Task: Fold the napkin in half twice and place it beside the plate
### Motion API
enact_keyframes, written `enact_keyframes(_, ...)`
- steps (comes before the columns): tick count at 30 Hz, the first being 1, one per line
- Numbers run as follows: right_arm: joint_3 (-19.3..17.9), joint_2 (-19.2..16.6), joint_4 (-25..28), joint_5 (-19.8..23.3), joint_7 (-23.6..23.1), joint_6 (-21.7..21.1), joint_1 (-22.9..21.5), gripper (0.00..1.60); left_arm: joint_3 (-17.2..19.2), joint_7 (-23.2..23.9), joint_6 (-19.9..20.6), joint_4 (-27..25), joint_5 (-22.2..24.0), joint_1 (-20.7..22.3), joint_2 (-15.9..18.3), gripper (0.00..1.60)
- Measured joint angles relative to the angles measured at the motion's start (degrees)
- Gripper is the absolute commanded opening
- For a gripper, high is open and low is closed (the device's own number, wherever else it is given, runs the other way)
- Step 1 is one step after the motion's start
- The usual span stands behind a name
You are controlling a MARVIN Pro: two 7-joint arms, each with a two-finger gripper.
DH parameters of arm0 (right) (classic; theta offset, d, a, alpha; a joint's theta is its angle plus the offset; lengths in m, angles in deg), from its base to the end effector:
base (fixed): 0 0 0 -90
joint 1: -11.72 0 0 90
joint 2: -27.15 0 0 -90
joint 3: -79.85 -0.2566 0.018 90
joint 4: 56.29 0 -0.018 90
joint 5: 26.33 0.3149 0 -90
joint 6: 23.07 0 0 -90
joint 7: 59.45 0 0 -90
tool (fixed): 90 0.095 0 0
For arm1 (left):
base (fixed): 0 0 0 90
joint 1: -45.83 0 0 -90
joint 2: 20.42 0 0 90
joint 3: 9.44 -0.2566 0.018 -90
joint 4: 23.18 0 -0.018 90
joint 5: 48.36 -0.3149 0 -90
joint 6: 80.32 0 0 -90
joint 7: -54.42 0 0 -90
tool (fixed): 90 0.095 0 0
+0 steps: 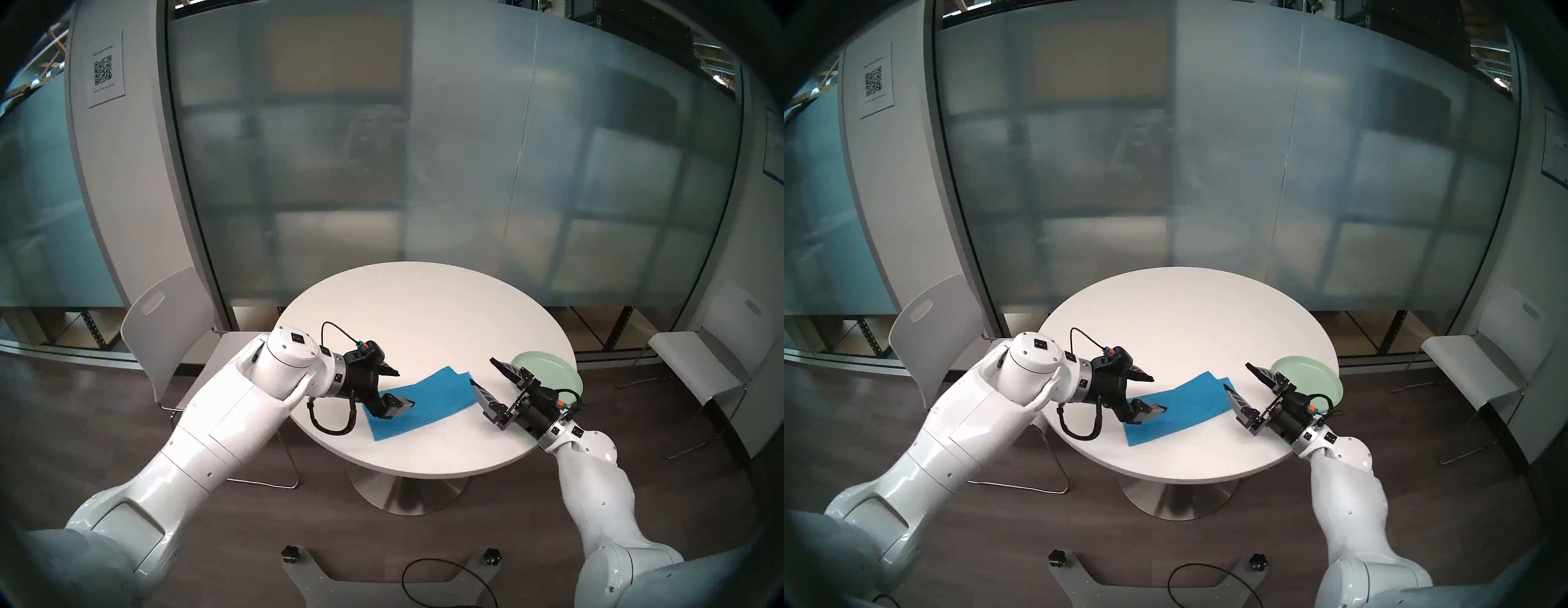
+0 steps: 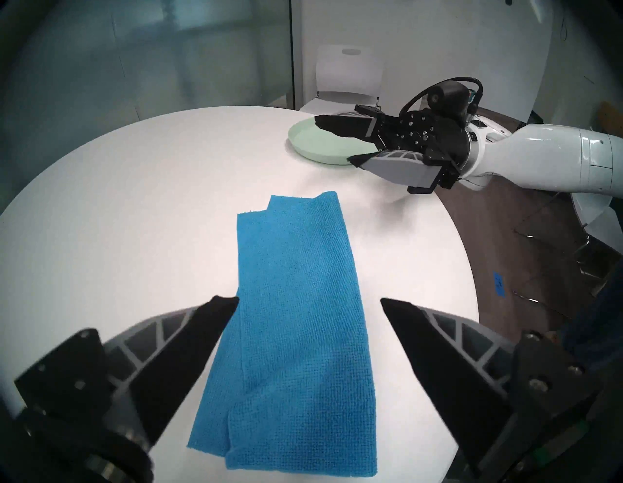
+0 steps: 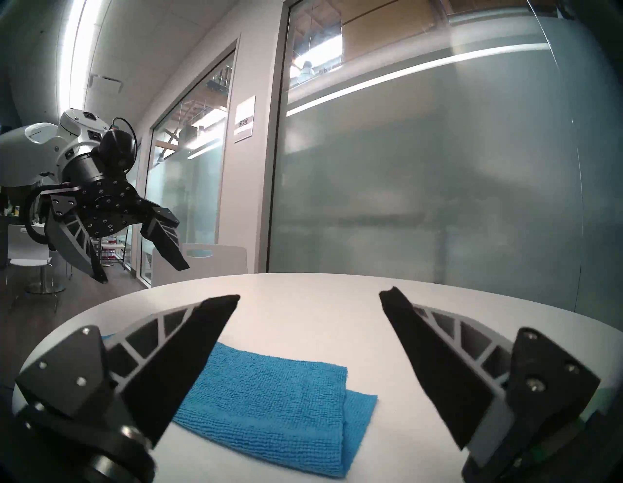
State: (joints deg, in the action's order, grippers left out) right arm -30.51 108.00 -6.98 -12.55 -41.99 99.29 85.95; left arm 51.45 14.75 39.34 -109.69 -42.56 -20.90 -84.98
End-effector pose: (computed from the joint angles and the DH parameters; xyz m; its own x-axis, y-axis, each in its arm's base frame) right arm 0.4107 -0.0942 -0.3562 -0.2216 -0.0761 0.9722 0.6871 -0.7196 0.1003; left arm 0.4298 -0.0906 -0.2470 0.2129 -0.5286 0.8218 -0.9177 -0.3969 -0.0175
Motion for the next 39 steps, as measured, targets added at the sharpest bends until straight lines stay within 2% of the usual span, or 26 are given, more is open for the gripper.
enact_keyframes(19, -1.46, 2.54, 11.92, 2.57, -1.84, -1.93, 5.46, 1.60, 0.27, -0.92, -0.01, 0.93, 0.01, -0.05, 0.22, 1.60)
enact_keyframes(39, -4.49, 6.85, 27.35, 5.95, -2.89, -4.24, 11.26, 1.60, -0.15, -1.49, 0.00, 2.31, -0.01, -0.49, 1.18, 1.60)
